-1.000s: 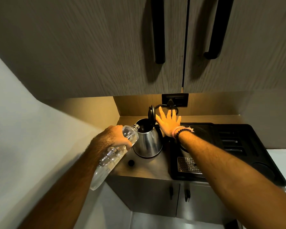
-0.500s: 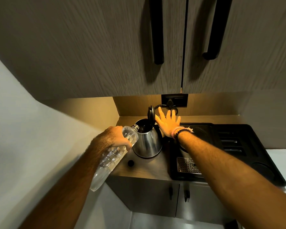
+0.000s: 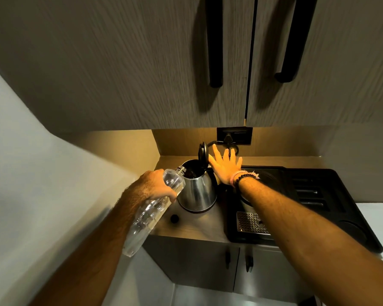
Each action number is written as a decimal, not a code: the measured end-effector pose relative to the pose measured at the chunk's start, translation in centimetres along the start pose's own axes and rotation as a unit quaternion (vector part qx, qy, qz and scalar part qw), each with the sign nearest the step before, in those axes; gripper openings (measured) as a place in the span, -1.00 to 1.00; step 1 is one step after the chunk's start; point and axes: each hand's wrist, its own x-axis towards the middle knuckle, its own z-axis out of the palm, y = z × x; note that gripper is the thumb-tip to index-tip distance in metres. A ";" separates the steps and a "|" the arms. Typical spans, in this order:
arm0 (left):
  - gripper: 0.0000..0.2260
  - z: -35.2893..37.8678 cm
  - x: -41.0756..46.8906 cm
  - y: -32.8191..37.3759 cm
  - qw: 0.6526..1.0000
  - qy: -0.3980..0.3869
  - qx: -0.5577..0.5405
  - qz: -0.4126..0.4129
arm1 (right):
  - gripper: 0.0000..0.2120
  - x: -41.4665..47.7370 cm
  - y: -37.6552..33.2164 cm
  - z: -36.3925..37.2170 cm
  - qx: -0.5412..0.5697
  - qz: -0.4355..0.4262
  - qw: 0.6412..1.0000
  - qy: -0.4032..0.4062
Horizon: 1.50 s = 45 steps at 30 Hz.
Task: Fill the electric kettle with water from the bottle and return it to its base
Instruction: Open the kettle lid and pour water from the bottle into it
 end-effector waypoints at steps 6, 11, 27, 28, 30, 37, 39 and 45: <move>-0.18 1.1 0.1 -1.3 0.997 0.036 -0.072 0.007 | -0.27 0.0 0.0 -0.1 0.004 0.000 1.000 -0.001; -0.22 1.8 0.0 -3.2 0.980 0.130 -0.149 -0.012 | -0.26 -0.6 -0.1 -0.3 -0.004 -0.003 1.000 0.000; -0.16 6.0 1.9 -5.4 0.840 0.416 -0.335 -0.095 | -0.27 -0.5 -0.2 -0.3 -0.029 -0.009 1.000 0.006; -0.14 6.2 2.0 -5.4 0.839 0.423 -0.330 -0.088 | -0.27 -0.6 -0.2 -0.3 -0.026 -0.009 1.000 0.007; -0.12 6.8 2.1 -5.5 0.839 0.428 -0.329 -0.069 | -0.28 -0.5 -0.2 -0.3 -0.026 -0.007 1.000 0.009; -0.14 11.3 0.2 -6.1 0.827 0.454 -0.325 -0.070 | -0.27 -0.6 -0.3 -0.3 -0.022 -0.002 1.000 0.014; -0.31 13.8 -0.8 -6.1 0.837 0.463 -0.288 -0.052 | -0.27 -0.7 -0.3 -0.4 -0.022 0.000 1.000 0.014; -0.86 18.6 0.2 -5.6 0.953 0.260 -0.153 0.037 | -0.27 -0.7 -0.5 -0.4 -0.010 0.010 1.000 0.009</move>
